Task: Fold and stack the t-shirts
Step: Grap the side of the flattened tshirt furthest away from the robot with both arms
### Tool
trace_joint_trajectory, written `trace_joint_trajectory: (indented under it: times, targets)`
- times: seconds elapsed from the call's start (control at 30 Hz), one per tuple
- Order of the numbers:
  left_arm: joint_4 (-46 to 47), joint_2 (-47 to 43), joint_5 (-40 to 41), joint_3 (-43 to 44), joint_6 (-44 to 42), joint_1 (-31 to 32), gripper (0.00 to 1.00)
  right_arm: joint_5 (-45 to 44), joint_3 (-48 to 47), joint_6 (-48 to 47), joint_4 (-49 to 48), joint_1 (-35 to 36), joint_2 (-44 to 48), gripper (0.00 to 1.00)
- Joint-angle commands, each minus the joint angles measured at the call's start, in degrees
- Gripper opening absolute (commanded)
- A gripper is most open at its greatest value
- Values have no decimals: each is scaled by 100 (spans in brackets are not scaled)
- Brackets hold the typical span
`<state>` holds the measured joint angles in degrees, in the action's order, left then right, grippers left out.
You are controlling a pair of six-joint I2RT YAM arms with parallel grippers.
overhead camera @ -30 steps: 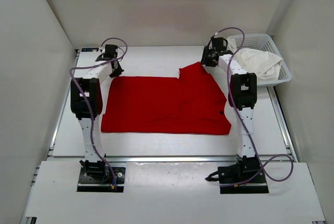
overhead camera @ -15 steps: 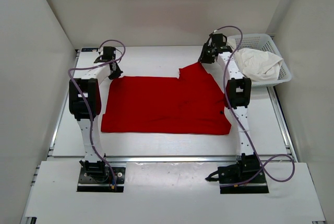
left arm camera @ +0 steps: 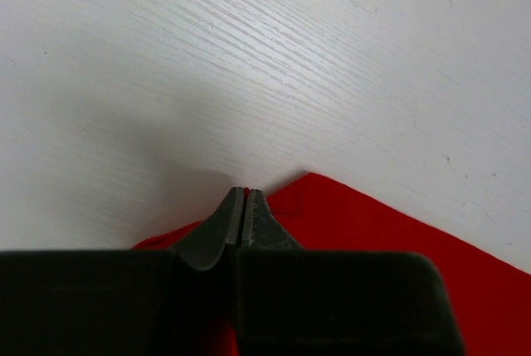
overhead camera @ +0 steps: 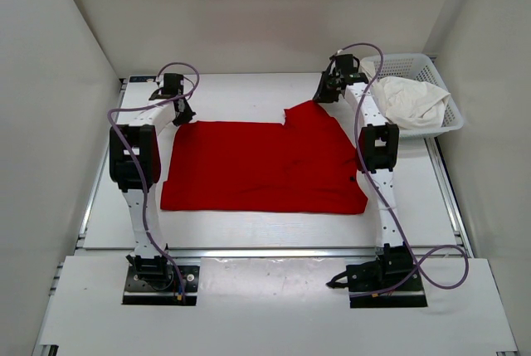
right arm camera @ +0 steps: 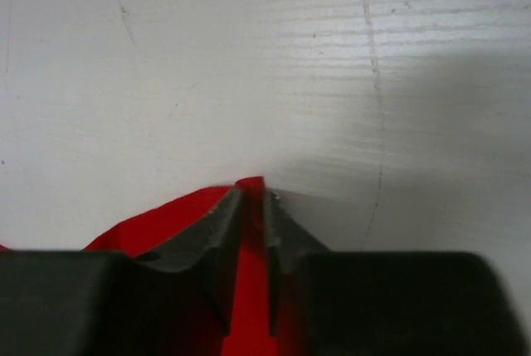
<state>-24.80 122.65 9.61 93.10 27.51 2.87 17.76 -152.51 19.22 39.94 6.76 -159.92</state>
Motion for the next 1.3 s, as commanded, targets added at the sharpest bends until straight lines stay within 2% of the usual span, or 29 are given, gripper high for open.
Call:
trace_joint_trajectory:
  times: [0.0,0.07,0.2,0.4,0.47,0.67,0.83,0.9,0.97,1.07,1.27]
  targets:
    - [107,-496,-73,-29,35,-24,0,18,-139,-24,268,0,-48,8]
    - [80,-496,-82,-20,27,-59,0,61,-261,-33,294,-17,-75,0]
    - [141,-531,-108,-37,44,-15,0,43,-771,-67,566,-61,48,0]
    - [212,-768,-371,-213,123,-41,0,34,-904,-393,1409,-70,838,0]
    - [212,-848,-416,-283,132,-50,0,-62,-825,-480,1569,-35,1111,0]
    - [502,-1436,-714,-994,351,-217,0,-500,212,-586,2209,219,2060,0]
    - [546,-1709,-802,-1364,361,-208,0,-1010,1615,-674,2088,527,2832,0]
    - [616,-1841,-864,-1549,395,-253,0,-1204,2932,-639,1467,650,3605,0]
    - [565,-1929,-899,-1637,352,-287,0,-890,5081,-491,20,651,4797,0]
    - [432,-1955,-865,-1602,308,-287,0,-791,6169,-367,-486,502,5399,0]
    - [458,-2298,-899,-2058,299,-691,0,-625,7891,-77,-1287,379,6593,1]
